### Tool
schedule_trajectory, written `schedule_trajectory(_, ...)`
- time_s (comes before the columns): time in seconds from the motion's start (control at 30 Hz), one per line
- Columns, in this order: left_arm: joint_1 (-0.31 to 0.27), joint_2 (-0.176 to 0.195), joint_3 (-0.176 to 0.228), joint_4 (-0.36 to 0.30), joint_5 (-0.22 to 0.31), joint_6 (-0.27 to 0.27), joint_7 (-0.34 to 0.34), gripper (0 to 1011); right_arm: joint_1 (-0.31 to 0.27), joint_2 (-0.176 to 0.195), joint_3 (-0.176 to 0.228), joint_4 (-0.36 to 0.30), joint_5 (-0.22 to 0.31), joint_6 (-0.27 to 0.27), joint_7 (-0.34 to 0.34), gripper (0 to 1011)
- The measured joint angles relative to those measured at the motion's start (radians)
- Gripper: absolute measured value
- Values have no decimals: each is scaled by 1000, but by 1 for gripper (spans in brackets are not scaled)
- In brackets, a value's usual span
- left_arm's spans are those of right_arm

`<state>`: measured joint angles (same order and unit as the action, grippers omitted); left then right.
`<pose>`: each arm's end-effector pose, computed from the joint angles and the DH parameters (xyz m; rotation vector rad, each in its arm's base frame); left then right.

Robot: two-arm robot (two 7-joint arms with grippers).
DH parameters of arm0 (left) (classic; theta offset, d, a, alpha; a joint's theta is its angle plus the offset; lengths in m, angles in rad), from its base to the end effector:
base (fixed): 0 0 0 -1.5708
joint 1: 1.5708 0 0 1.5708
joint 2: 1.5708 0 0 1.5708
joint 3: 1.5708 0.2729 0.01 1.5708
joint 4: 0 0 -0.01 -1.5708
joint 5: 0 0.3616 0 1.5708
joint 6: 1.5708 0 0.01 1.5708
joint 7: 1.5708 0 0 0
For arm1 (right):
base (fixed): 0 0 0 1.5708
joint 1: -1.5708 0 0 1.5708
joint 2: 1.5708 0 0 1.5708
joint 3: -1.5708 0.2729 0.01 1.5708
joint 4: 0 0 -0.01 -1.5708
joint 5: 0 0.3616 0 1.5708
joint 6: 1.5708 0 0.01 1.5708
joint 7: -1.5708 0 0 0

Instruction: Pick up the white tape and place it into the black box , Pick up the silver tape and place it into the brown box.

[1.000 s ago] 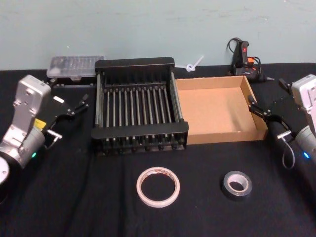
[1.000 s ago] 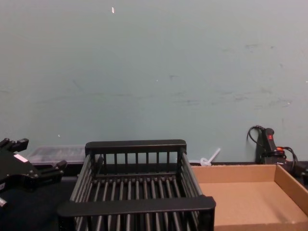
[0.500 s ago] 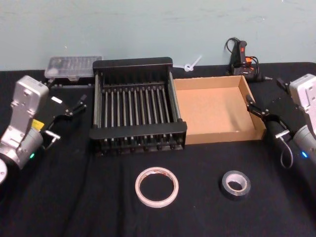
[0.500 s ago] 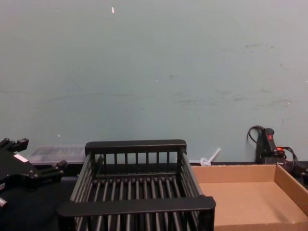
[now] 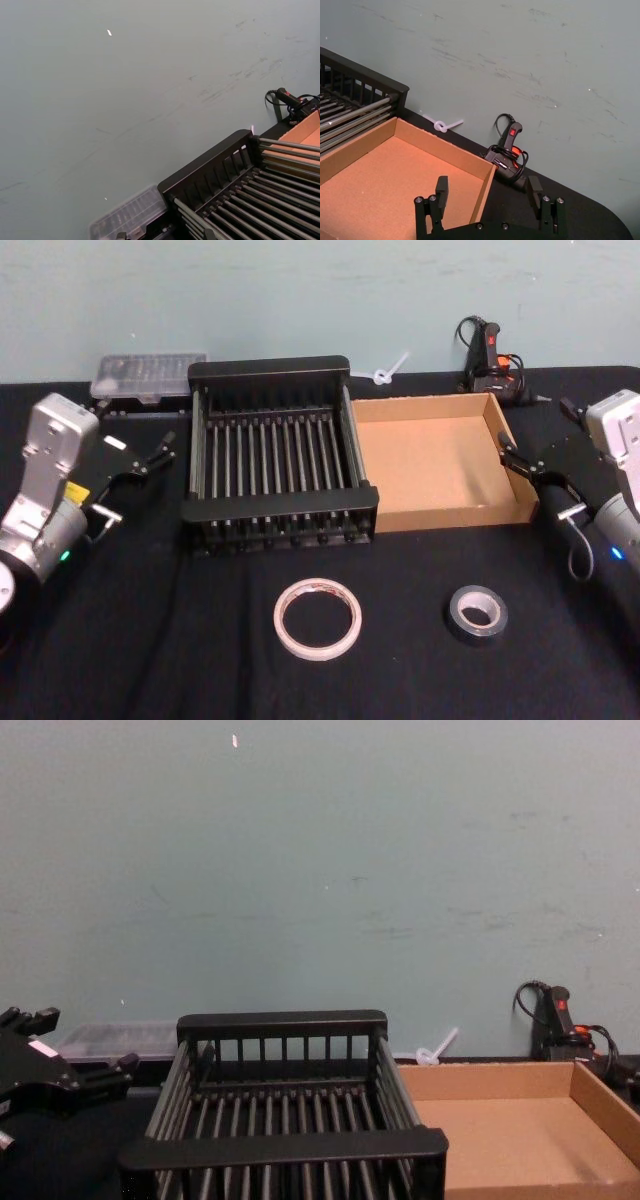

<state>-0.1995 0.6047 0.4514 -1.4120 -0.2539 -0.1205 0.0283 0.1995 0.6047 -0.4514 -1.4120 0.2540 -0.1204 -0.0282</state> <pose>0.4052 0.0590 -0.2986 0.3045 -0.2850 1.2480 0.4052 -0.0590 -0.2986 -0.3045 -0.2849 -1.2479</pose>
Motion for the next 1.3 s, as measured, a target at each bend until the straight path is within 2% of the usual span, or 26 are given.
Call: schedule_trajectory(1.3,0,0,0,0,0,0,0,1001,0,0,0,0,0,0,0,1000)
